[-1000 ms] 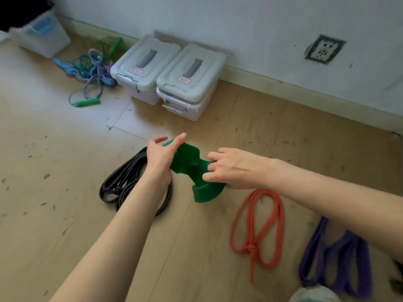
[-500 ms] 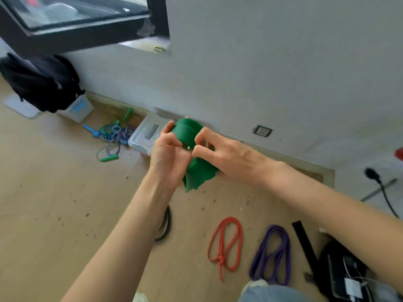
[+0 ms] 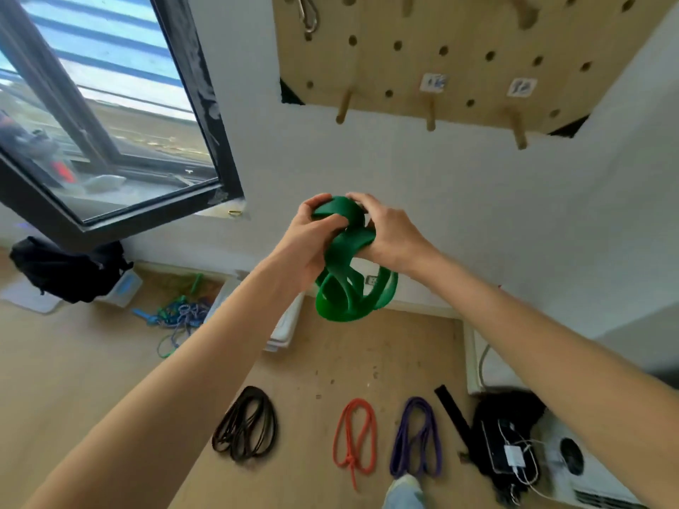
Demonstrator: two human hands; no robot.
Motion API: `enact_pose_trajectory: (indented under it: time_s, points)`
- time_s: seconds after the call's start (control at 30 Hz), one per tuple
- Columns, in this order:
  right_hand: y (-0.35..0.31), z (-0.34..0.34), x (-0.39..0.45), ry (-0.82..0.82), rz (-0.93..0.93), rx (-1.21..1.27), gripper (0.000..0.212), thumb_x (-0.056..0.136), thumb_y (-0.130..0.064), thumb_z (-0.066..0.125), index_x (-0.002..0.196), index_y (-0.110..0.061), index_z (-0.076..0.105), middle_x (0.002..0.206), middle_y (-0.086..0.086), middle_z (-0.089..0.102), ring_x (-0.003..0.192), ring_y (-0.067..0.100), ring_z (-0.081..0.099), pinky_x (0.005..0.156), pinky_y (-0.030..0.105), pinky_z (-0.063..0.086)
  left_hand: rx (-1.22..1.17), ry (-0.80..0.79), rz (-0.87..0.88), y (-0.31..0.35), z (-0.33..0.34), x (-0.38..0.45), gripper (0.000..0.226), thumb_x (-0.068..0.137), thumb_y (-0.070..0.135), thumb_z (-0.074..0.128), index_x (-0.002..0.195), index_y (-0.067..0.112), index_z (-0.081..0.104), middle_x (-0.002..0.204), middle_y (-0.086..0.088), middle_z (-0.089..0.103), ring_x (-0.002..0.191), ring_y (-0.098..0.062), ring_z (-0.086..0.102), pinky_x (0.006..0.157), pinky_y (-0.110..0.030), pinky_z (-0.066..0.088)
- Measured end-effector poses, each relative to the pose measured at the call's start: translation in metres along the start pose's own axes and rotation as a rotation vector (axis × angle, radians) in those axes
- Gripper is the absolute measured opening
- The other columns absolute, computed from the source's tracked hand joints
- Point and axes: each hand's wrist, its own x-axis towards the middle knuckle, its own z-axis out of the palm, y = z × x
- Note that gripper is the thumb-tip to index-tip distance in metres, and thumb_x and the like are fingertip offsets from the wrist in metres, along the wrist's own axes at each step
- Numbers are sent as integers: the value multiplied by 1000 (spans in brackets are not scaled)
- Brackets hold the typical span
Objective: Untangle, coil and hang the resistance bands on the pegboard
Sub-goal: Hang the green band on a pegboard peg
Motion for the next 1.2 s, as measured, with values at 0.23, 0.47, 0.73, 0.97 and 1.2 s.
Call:
enact_pose_trajectory:
  time_s: [0.23,0.47,0.73,0.97,1.2]
  points:
    - [2,-75,-40,8,-39,-14,51,84,-20,66,130,-9,50,110,9,65,91,14,57,68,4,39,135,-34,34,19,66,-31,41,87,11,63,123,17,44,98,-9,59,74,-18,65,56,-25,56]
    - [18,-111,-58,22,-102,-197,35,79,-12,65,114,-8,59,105,12,65,97,29,56,82,35,44,190,-172,-27,14,98,-58,37,92,11,53,127,16,42,113,-13,62,88,-19,65,73,-26,56]
    - [4,-147,-39,-77,-197,-140,44,84,-9,64,127,-11,55,120,5,61,106,11,50,90,17,32,893,-430,356,62,84,-37,84,64,38,74,137,22,36,129,4,50,117,-10,48,102,-28,38]
    - [-7,-172,-24,64,-126,-86,45,83,-10,66,127,-14,55,121,4,61,104,7,53,85,3,35,821,-644,232,106,95,-4,58,64,45,73,112,20,55,95,1,70,83,-13,69,72,-20,53]
    - [-11,-187,-13,131,-115,-77,36,76,1,71,109,-10,63,102,-5,56,70,-10,49,65,6,36,388,-643,142,128,69,24,12,70,29,72,79,21,72,60,7,50,53,-6,48,54,-17,45]
